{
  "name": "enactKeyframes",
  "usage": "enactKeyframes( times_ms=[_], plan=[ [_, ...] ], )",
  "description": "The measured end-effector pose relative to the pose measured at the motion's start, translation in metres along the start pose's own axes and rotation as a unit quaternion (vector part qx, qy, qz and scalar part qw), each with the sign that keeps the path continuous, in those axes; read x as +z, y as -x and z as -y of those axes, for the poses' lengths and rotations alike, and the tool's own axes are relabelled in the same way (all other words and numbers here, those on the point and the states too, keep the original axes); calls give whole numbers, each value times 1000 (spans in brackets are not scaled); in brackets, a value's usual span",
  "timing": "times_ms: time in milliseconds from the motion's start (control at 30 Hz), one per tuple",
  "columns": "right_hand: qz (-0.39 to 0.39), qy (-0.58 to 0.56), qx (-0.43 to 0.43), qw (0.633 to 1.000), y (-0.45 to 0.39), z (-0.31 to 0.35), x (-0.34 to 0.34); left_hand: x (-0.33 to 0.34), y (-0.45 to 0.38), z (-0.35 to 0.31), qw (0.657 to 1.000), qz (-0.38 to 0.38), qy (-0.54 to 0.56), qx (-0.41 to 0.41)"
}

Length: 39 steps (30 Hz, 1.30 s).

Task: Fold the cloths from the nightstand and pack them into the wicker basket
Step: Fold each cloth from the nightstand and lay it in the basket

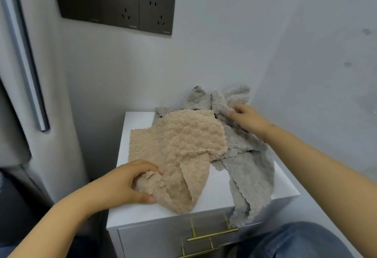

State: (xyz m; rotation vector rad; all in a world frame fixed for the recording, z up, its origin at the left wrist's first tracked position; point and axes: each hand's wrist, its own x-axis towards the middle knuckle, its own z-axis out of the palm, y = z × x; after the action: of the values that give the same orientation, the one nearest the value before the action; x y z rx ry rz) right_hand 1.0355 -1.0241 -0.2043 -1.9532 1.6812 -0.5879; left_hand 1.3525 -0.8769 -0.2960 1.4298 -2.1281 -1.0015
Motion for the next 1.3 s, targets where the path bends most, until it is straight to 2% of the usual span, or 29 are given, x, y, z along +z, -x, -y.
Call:
enactKeyframes(
  times_ms=[67, 100, 133, 200, 300, 367, 500, 567, 667, 733, 867, 933, 1000, 1067, 1167, 1300],
  plan=[
    [-116, 10, -85, 990, 11, -6, 3, -3, 2, -2, 999, -39, 10, -3],
    [-138, 24, -144, 980, 19, -5, 4, -5, 3, -5, 999, -51, 17, -4],
    [-126, 39, -205, 970, 27, -3, 6, -6, 4, -7, 998, -57, 25, -6],
    [-16, 85, -296, 951, 44, 5, 15, -8, 7, -12, 998, -52, 41, -12],
    [120, 178, -336, 917, 58, 17, 42, -10, 11, -18, 997, -31, 71, -25],
    [147, 206, -333, 908, 60, 22, 60, -11, 15, -21, 996, -25, 81, -32],
    [135, 202, -311, 919, 67, 20, 64, -13, 23, -30, 994, -34, 100, -26],
    [142, 149, -303, 930, 78, 15, 58, -16, 31, -34, 993, -34, 113, -31],
    [171, -7, -235, 957, 106, 6, 43, -22, 43, -30, 989, -9, 135, -53],
    [206, -84, -183, 957, 122, -4, 34, -26, 51, -29, 983, 24, 170, -68],
    [260, -147, -106, 948, 144, -16, 24, -27, 63, -30, 967, 100, 216, -92],
    [248, -196, -64, 946, 147, -21, 22, -25, 65, -30, 959, 102, 243, -100],
    [214, -238, -30, 947, 144, -21, 23, -23, 64, -31, 956, 66, 261, -114],
    [164, -203, -17, 965, 135, -27, 29, -20, 61, -30, 957, 5, 258, -134],
    [104, -149, -20, 983, 125, -30, 46, -14, 54, -21, 960, -87, 201, -176],
    [42, -94, -35, 994, 117, -38, 63, -5, 45, -9, 955, -167, 118, -217]
  ],
)
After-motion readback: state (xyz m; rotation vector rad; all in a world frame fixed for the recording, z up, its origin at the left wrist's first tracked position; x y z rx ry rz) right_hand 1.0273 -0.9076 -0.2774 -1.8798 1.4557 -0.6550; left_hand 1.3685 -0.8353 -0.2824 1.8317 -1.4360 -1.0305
